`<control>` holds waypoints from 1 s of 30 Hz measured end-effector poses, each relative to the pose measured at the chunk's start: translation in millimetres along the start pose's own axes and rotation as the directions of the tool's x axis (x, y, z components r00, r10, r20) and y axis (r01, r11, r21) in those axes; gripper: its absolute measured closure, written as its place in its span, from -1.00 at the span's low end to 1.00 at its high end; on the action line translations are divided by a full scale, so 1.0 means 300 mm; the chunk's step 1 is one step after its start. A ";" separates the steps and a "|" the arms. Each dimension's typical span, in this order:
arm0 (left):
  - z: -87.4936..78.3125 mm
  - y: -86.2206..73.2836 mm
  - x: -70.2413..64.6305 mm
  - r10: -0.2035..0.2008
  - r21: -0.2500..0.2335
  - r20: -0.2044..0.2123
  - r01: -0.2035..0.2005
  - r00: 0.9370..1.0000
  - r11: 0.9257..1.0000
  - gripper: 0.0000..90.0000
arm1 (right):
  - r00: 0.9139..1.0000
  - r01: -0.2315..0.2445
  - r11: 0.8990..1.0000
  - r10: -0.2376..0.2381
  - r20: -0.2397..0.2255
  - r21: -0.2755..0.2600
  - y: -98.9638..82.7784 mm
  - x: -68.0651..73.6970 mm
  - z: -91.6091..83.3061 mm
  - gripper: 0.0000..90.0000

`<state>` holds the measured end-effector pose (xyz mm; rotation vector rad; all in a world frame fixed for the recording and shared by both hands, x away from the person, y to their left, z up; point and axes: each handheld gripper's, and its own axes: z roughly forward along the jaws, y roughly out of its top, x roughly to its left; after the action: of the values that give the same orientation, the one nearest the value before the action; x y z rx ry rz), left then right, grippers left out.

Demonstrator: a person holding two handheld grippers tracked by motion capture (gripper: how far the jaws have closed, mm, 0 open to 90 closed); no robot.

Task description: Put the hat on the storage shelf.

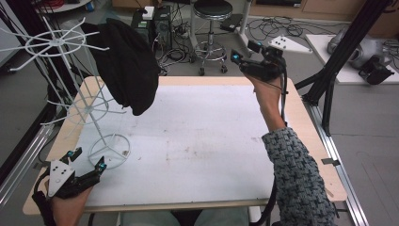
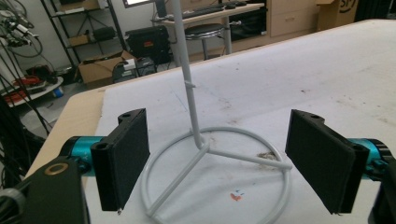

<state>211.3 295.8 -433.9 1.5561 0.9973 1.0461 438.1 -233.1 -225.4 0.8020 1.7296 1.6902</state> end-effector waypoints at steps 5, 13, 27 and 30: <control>0.005 0.002 -0.003 0.002 0.002 0.009 -0.002 1.000 1.000 -0.52 | 0.994 0.018 1.000 -0.020 0.109 0.025 -0.074 -0.020 -0.093 -0.63; 0.013 0.004 -0.007 -0.002 0.003 0.016 0.002 1.000 1.000 -0.52 | 0.980 -0.018 0.999 0.010 0.199 0.037 -0.215 -0.033 -0.228 -0.72; 0.018 0.004 -0.011 0.000 0.007 0.024 0.000 1.000 1.000 -0.52 | 0.958 -0.064 0.996 0.042 0.284 0.066 -0.372 -0.018 -0.332 -0.76; 0.021 0.004 -0.012 -0.007 0.005 0.027 0.007 1.000 1.000 -0.52 | 0.952 -0.144 0.977 0.093 0.292 0.157 -0.386 -0.018 -0.340 -0.77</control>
<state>216.3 290.3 -434.4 1.5655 0.9866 1.0163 361.6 -304.8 -338.6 1.1905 1.6719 1.4256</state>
